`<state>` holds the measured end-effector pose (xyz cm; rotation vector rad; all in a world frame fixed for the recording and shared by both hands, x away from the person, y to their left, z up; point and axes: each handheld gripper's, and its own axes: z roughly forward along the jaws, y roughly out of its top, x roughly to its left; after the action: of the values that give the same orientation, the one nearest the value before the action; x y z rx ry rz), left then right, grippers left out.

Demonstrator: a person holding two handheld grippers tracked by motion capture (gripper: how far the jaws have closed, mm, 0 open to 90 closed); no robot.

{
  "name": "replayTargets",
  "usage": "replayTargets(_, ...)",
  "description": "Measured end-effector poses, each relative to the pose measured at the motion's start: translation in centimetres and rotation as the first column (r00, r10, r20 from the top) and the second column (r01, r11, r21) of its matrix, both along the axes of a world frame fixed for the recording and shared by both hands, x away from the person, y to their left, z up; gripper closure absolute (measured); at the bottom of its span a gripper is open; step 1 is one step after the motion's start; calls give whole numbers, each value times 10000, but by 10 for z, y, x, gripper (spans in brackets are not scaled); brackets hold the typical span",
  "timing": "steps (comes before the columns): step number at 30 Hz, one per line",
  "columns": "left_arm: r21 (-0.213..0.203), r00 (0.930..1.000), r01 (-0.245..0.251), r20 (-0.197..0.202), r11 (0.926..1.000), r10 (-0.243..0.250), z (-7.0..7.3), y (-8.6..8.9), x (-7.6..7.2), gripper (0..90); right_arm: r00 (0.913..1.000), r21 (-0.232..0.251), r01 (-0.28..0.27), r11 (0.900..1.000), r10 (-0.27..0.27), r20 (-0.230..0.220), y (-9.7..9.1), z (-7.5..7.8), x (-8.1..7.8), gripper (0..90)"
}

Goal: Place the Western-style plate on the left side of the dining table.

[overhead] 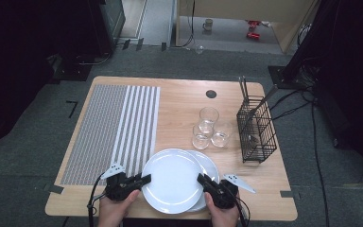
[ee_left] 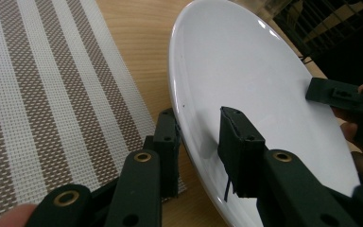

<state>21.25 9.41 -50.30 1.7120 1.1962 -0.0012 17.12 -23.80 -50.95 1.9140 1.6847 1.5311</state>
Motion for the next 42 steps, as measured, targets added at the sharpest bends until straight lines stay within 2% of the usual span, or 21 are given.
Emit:
replayTargets(2,149,9998,-26,208,9999,23,2,-1,-2,703,9999,181,120,9998,-120,-41,0,2,-1,791)
replayTargets(5,182,9995,-54,304,9998,48,4,-1,-3,701,9997,-11,213,9998,-212,81,2,6,-2,792)
replayTargets(7,154,9995,-53,298,9999,49,4,-1,-3,705,9997,2,221,9998,-221,86,2,7,-2,793)
replayTargets(10,-121,9998,-99,197,9999,101,6,1,-3,721,9996,59,283,9996,-283,18,3,8,-1,792)
replayTargets(18,-298,9993,-305,207,9991,311,9,5,-3,744,9997,179,231,9996,-231,-27,7,11,0,793)
replayTargets(42,-416,9967,-716,348,9966,731,18,23,3,748,9998,-43,-153,9999,153,161,23,27,14,794)
